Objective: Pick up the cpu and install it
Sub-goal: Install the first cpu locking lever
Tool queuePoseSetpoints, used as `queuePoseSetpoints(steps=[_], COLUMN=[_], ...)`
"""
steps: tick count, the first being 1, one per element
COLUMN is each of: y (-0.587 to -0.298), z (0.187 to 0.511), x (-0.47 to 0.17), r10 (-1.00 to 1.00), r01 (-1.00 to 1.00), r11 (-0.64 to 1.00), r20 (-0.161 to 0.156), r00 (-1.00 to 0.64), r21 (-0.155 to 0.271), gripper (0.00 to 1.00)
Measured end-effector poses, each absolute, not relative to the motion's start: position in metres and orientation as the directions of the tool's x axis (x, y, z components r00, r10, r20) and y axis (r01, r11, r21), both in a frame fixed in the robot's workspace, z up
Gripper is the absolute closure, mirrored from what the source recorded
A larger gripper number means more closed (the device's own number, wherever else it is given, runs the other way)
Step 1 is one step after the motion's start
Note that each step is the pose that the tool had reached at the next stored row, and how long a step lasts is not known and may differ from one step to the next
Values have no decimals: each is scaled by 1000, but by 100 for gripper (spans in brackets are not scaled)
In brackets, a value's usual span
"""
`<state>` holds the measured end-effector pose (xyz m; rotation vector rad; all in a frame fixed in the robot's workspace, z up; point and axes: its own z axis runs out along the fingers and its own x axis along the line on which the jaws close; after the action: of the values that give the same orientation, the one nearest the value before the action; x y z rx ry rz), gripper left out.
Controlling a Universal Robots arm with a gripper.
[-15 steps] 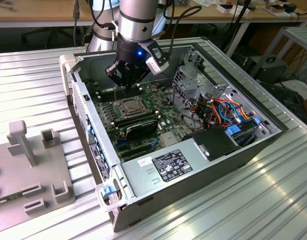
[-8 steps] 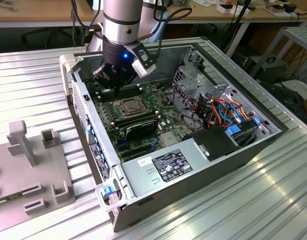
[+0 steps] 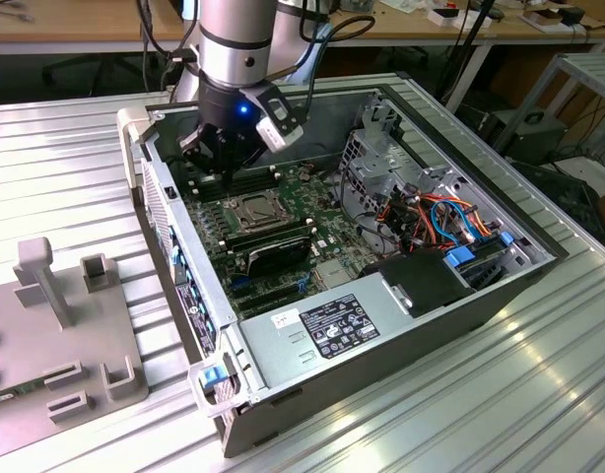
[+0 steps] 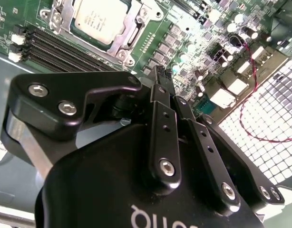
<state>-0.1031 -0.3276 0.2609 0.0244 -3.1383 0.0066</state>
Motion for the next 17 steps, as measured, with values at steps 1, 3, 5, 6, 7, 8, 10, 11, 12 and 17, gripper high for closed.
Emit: queuePoseSetpoints(steps=[1,3,5,6,7,8,10,11,12,17], y=[-326,-324,-323,-322,-321,-321,-320,-319,-319,-312], z=[261,260,260,260,260,259,259,259,259,258], x=[-103,-103,-103,-103,-104,-104,-105,-105,-105,-105], r10=[-16,-16,-16,-16,-16,-16,-16,-16,-16,-16], r01=[-16,-16,-16,-16,-16,-16,-16,-16,-16,-16], r11=[1000,1000,1000,1000,1000,1000,1000,1000,1000,1000], r20=[3,3,3,3,3,3,3,3,3,3], r00=[-1000,-1000,-1000,-1000,-1000,-1000,-1000,-1000,-1000,-1000], r21=[-4,-4,-4,-4,-4,-4,-2,-2,-2,-2], gripper=[89,89,89,89,89,89,89,89,89,89])
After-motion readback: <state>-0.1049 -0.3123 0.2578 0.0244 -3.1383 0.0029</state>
